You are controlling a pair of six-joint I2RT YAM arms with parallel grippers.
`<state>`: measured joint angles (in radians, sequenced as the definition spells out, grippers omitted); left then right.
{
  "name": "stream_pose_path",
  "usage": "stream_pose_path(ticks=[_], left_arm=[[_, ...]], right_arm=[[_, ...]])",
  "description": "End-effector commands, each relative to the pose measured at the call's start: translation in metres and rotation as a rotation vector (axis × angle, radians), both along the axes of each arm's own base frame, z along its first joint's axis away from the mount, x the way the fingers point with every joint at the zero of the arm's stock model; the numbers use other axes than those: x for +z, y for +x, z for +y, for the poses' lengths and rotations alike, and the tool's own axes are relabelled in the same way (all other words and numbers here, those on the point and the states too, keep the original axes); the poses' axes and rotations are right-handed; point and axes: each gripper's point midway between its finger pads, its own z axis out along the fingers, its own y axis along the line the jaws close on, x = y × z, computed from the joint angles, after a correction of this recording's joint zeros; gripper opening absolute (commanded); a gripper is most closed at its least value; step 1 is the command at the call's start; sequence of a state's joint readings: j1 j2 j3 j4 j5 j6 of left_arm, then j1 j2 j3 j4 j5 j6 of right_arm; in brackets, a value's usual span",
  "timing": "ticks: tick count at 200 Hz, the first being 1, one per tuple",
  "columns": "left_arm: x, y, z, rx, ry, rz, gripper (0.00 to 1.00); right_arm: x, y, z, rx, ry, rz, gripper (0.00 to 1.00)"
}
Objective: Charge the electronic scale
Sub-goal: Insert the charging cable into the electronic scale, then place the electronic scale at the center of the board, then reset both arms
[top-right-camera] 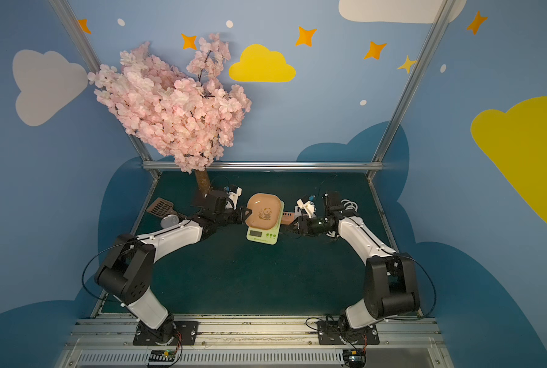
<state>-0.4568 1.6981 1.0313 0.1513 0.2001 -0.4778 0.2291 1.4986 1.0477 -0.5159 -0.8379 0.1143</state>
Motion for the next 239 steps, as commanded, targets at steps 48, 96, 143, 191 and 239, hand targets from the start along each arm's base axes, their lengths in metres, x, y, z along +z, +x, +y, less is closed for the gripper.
stream_pose_path(ticks=[48, 96, 143, 191, 239], left_arm=[[-0.034, 0.008, 0.016, 0.227, 0.126, 0.157, 0.03], [-0.05, 0.01, 0.017, 0.262, 0.15, 0.22, 0.04], [-0.057, 0.011, 0.014, 0.256, 0.157, 0.254, 0.34], [-0.015, 0.008, 0.056, 0.291, 0.289, 0.089, 0.72], [0.031, -0.015, 0.182, 0.524, 0.606, -0.301, 0.85]], right_arm=[[0.045, 0.037, -0.031, -0.171, -0.151, -0.329, 0.56], [0.044, 0.058, -0.068, -0.35, -0.295, -0.439, 0.6], [0.023, 0.075, -0.117, -0.558, -0.462, -0.501, 0.75], [-0.011, 0.089, -0.169, -0.766, -0.606, -0.516, 0.92], [-0.051, 0.097, -0.208, -0.844, -0.766, -0.493, 0.94]])
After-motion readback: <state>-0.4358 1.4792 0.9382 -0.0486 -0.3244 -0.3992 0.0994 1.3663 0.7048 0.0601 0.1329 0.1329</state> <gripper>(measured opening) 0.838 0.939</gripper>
